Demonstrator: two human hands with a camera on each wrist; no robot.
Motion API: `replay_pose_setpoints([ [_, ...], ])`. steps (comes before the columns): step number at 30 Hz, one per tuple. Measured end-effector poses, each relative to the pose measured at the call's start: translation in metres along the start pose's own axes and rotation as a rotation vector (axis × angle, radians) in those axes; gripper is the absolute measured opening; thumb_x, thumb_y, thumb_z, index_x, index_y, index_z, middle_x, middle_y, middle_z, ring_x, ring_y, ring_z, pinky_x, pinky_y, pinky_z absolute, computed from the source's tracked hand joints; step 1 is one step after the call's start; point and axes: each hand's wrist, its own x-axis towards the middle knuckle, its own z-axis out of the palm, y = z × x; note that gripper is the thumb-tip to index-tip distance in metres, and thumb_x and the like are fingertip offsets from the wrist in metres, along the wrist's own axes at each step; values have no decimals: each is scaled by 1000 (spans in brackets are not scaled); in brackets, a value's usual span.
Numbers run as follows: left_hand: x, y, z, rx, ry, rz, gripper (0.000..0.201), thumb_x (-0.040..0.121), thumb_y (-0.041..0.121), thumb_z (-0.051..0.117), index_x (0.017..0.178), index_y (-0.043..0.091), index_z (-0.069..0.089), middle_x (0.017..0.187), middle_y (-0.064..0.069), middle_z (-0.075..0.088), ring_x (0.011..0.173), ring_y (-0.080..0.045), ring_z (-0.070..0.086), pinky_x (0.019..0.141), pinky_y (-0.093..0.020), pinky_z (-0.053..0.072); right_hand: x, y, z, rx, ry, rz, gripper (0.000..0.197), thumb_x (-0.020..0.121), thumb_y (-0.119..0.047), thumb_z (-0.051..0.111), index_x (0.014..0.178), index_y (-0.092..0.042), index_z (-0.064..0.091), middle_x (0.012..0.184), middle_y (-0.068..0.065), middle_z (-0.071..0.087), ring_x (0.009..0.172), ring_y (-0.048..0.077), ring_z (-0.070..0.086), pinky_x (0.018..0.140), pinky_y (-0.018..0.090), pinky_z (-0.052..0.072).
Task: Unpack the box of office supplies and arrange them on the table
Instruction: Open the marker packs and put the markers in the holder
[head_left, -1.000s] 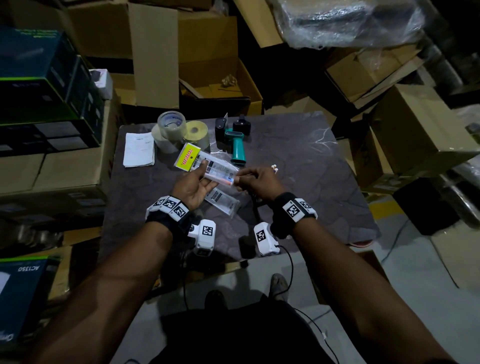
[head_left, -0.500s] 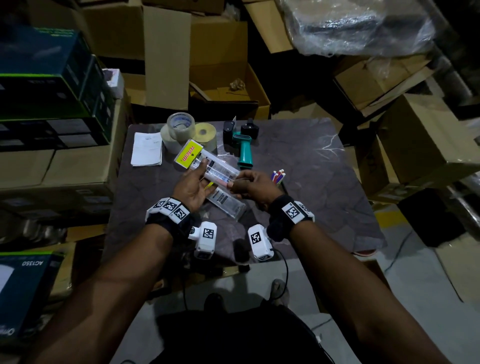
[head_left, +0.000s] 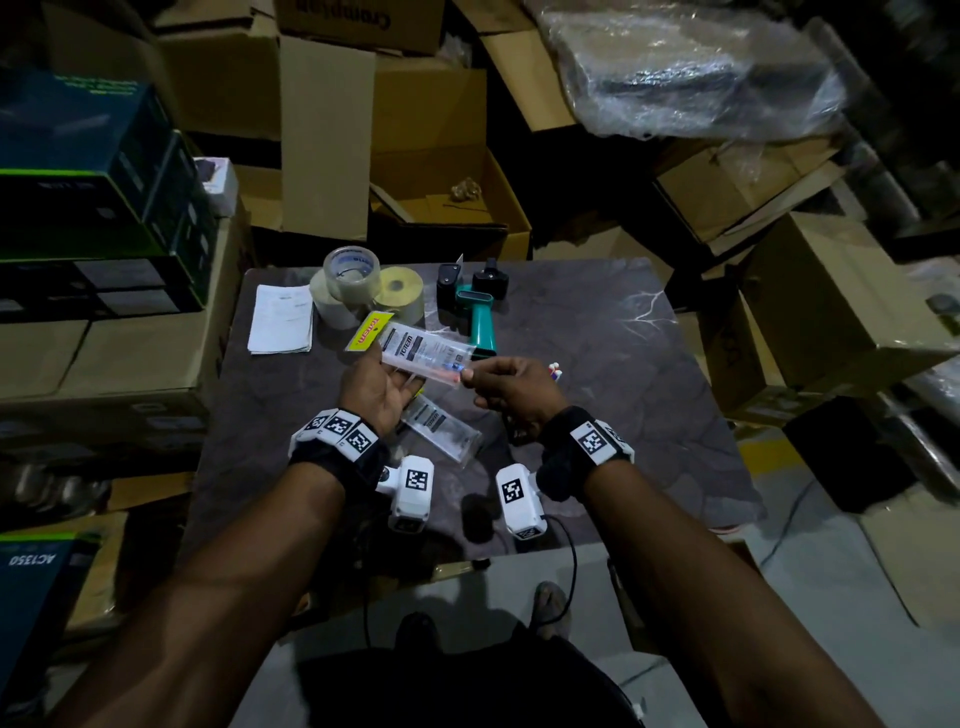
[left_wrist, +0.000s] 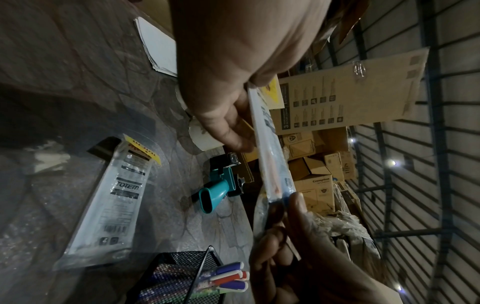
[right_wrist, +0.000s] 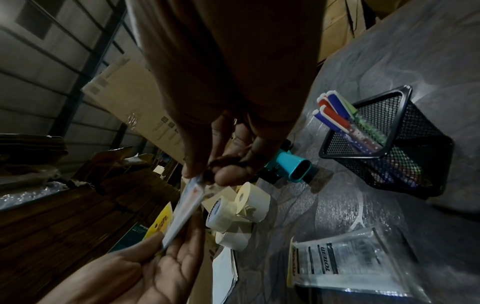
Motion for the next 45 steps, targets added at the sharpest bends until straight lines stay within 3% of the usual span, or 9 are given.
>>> replay_pose_setpoints([
  [5, -3, -6, 12, 7, -30, 15, 44, 101, 34, 42, 136, 8, 49, 132, -12, 58, 97, -20, 64, 63, -29, 60, 1, 1, -2, 36, 7, -21, 15, 83, 5, 68, 95, -3, 62, 81, 10, 62, 60, 9, 62, 55, 18, 53],
  [9, -2, -9, 17, 63, 6, 32, 42, 99, 38, 45, 129, 9, 55, 125, -11, 63, 92, -18, 67, 56, -25, 57, 0, -1, -5, 45, -2, -12, 20, 80, 5, 71, 91, -9, 63, 83, 7, 65, 64, 12, 63, 56, 20, 55],
  [14, -1, -10, 29, 75, 34, 97, 20, 97, 29, 53, 111, 16, 61, 105, -3, 70, 89, -15, 69, 62, -28, 56, 7, -6, -17, -82, 52, -32, 43, 76, -1, 78, 114, 8, 61, 100, 14, 66, 66, 9, 62, 55, 18, 53],
  [17, 1, -5, 27, 23, 80, 141, 16, 96, 26, 56, 105, 16, 64, 99, -3, 72, 84, -14, 71, 67, -28, 58, 10, -13, -34, -99, 78, -31, 32, 76, -5, 80, 104, 2, 66, 87, 12, 67, 56, 6, 61, 54, 18, 53],
  [21, 5, -10, 18, 35, 176, 179, 22, 93, 26, 63, 107, 10, 64, 92, -6, 72, 79, -15, 70, 62, -26, 57, 13, -15, -53, -69, 66, -2, 27, 74, -10, 82, 98, -8, 71, 78, 6, 69, 51, 8, 61, 55, 19, 54],
  [26, 3, -17, 25, 95, 135, 217, 27, 91, 21, 66, 117, 17, 66, 106, 3, 70, 92, -7, 65, 74, -22, 58, 10, -13, -60, 38, 34, 9, 19, 81, -3, 74, 99, -6, 67, 81, 5, 67, 56, 5, 62, 56, 17, 54],
  [29, 4, -19, 29, 78, 133, 225, 21, 88, 18, 69, 109, 19, 70, 117, 4, 69, 106, -7, 64, 78, -19, 56, 11, -12, -66, 41, 55, 10, 14, 81, -2, 73, 89, -10, 66, 82, 7, 66, 58, 6, 62, 58, 17, 55],
  [36, 7, -22, 32, 164, 246, 267, 6, 85, 19, 72, 85, 16, 67, 79, 2, 70, 70, -7, 65, 65, -19, 57, 15, -15, -83, 25, 95, -3, 28, 77, -3, 77, 103, 1, 67, 78, 13, 64, 50, 8, 58, 51, 16, 50],
  [45, 14, -28, 32, 266, 321, 353, 21, 85, 16, 73, 68, 10, 62, 51, 1, 66, 52, -10, 63, 54, -22, 57, 15, -21, -88, 194, 43, 64, 5, 93, -2, 58, 96, 0, 62, 66, 8, 69, 54, 11, 66, 56, 18, 57],
])
